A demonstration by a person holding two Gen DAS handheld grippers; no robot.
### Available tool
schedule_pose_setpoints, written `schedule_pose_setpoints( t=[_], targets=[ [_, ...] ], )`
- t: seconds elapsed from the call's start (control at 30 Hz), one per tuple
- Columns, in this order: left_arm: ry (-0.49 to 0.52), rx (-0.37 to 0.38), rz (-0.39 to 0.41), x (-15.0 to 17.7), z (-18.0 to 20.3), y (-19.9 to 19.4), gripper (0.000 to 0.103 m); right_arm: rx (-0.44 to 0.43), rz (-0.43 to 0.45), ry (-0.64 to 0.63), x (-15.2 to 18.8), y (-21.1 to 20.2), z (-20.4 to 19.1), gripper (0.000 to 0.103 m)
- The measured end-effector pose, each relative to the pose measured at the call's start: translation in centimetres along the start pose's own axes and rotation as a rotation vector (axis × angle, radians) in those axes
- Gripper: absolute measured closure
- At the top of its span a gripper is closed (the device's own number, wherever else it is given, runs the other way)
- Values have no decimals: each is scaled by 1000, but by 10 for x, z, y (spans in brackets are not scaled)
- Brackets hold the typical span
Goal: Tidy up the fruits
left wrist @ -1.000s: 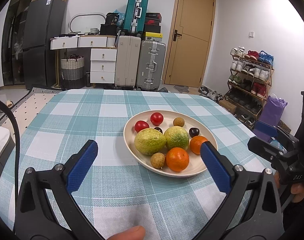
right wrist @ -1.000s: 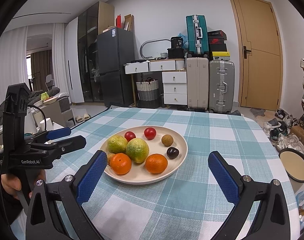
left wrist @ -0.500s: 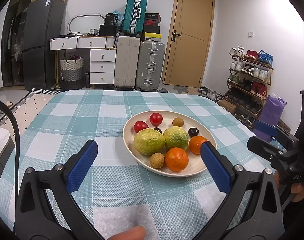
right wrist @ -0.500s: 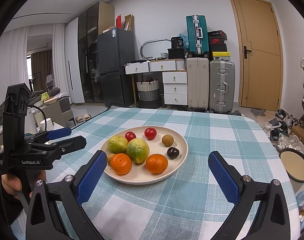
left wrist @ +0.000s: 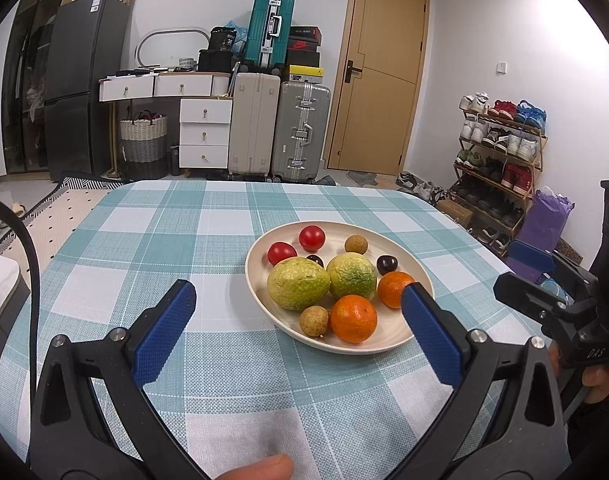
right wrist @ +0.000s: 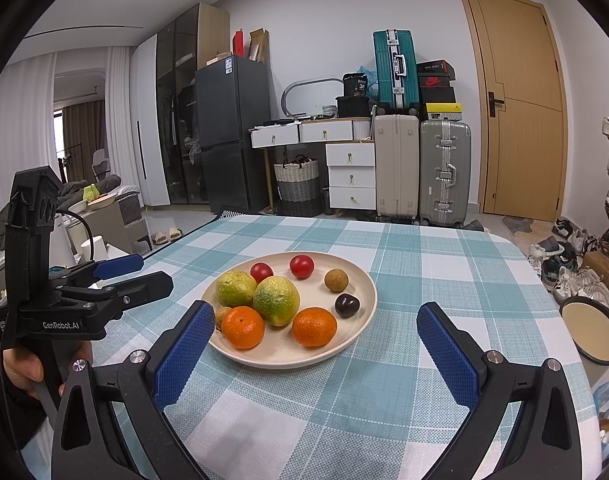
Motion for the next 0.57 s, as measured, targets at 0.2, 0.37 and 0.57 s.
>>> schedule_pose_setpoints(
  t=[0.2, 0.37, 0.57],
  targets=[
    [0, 0, 1, 0, 0, -1, 1, 0, -1, -2, 0, 0, 0, 0],
    [0, 1, 4, -1, 1, -1, 1, -2, -3, -1, 0, 0, 0, 0],
    [-1, -1, 3, -1, 2, 0, 1, -2, -2, -3, -1, 0, -1, 0]
  ],
)
Point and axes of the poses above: each gripper's, at about its wrist camera, not at the fingertips, and y roughly the way its jaws point, z to its right, x to its underside, the point moved 7 cm from there along y, roughly the way its jaws point, and after that the axes turned 2 degrees about -y, right-handed, at the moved point
